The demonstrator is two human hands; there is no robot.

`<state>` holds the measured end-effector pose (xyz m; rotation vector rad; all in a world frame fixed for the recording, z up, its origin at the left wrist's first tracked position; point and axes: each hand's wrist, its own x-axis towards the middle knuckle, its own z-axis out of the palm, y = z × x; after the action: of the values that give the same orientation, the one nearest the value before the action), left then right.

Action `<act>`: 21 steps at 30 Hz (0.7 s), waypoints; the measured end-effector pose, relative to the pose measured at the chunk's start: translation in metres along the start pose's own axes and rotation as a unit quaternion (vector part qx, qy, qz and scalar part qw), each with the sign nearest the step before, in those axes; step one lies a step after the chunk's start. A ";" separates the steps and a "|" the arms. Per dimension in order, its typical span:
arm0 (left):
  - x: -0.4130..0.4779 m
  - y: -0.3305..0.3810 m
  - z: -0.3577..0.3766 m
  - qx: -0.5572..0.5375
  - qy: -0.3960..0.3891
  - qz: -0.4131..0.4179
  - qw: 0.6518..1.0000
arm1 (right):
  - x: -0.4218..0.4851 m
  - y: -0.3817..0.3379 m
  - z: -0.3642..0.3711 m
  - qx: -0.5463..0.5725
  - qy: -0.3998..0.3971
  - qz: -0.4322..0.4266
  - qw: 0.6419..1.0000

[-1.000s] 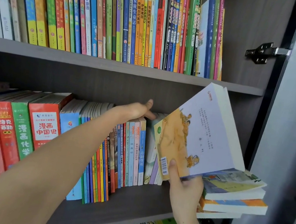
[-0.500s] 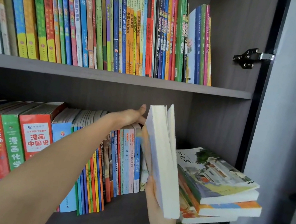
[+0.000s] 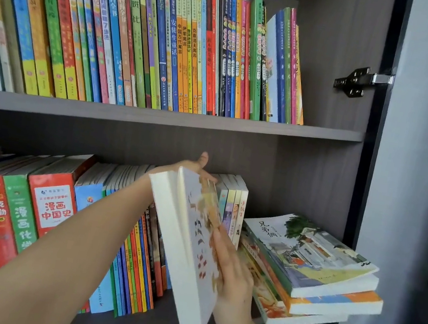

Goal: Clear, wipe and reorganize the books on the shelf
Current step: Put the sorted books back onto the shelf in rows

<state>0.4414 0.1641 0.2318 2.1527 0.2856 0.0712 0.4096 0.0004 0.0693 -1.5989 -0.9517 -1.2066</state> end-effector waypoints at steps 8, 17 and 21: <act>-0.018 -0.002 0.002 0.025 0.020 0.061 0.998 | -0.042 0.009 0.011 0.173 -0.034 0.189 0.966; -0.032 0.009 0.008 0.032 0.041 0.033 0.998 | -0.025 0.002 0.000 0.208 0.058 0.273 0.938; -0.036 0.010 0.008 0.042 0.043 0.028 0.998 | -0.035 -0.002 0.009 0.130 0.032 0.286 0.949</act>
<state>0.4093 0.1440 0.2372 2.2449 0.2824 0.1884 0.4025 0.0075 0.0347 -1.4702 -0.5181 -0.6912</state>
